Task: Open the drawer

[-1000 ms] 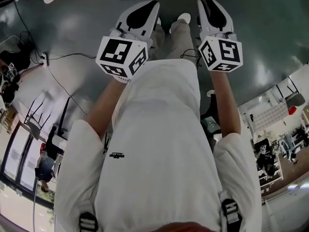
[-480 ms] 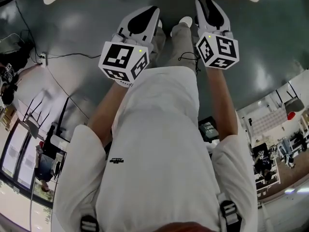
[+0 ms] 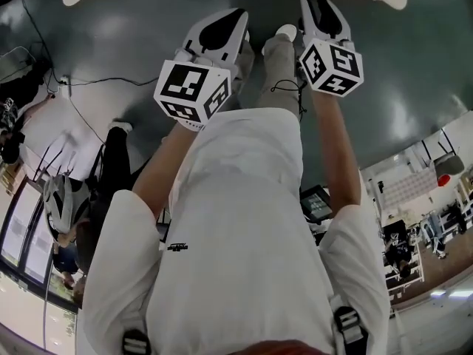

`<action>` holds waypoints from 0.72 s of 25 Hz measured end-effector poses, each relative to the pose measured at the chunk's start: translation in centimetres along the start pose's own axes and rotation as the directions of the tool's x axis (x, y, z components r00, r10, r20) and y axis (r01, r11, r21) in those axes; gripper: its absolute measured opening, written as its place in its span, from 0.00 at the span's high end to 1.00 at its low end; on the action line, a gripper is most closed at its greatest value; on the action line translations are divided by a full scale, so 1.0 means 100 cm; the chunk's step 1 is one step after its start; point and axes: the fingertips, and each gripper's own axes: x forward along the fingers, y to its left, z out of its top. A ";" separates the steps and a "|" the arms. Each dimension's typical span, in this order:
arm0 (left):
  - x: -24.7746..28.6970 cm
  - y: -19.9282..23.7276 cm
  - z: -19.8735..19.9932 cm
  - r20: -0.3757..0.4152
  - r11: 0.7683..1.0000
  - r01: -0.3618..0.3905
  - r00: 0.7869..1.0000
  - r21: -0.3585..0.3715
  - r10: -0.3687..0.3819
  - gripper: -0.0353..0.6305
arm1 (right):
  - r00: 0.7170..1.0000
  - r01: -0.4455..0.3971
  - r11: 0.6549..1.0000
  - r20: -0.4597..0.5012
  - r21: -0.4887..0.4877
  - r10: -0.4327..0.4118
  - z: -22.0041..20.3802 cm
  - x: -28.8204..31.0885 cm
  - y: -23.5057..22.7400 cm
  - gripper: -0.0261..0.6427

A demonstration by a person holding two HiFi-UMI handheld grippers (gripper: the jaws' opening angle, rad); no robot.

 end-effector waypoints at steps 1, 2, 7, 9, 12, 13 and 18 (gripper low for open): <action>0.003 0.000 -0.001 -0.001 1.000 0.001 1.000 0.000 -0.001 0.93 | 1.000 0.005 1.000 -0.006 0.005 -0.005 -0.003 0.003 -0.003 0.73; 0.005 -0.001 -0.001 -0.002 1.000 0.001 1.000 0.000 -0.001 0.93 | 1.000 0.010 1.000 -0.012 0.011 -0.010 -0.006 0.006 -0.006 0.73; 0.010 0.003 0.000 -0.003 1.000 -0.004 1.000 -0.006 0.004 0.93 | 0.999 0.037 0.999 -0.038 0.027 -0.036 -0.021 0.021 -0.015 0.72; 0.012 0.006 -0.001 -0.004 1.000 -0.007 1.000 -0.010 0.007 0.93 | 0.998 0.046 0.999 -0.049 0.030 -0.044 -0.028 0.027 -0.018 0.72; 0.010 0.016 -0.005 -0.007 1.000 -0.013 1.000 -0.016 0.013 0.93 | 0.997 0.055 0.998 -0.063 0.037 -0.053 -0.037 0.039 -0.017 0.71; 0.010 0.019 -0.006 -0.007 1.000 -0.014 1.000 -0.018 0.014 0.93 | 0.996 0.059 0.998 -0.067 0.037 -0.056 -0.038 0.042 -0.016 0.71; 0.015 0.026 -0.015 -0.012 0.999 -0.027 1.000 -0.034 0.026 0.93 | 0.993 0.073 0.997 -0.093 0.040 -0.069 -0.051 0.056 -0.024 0.70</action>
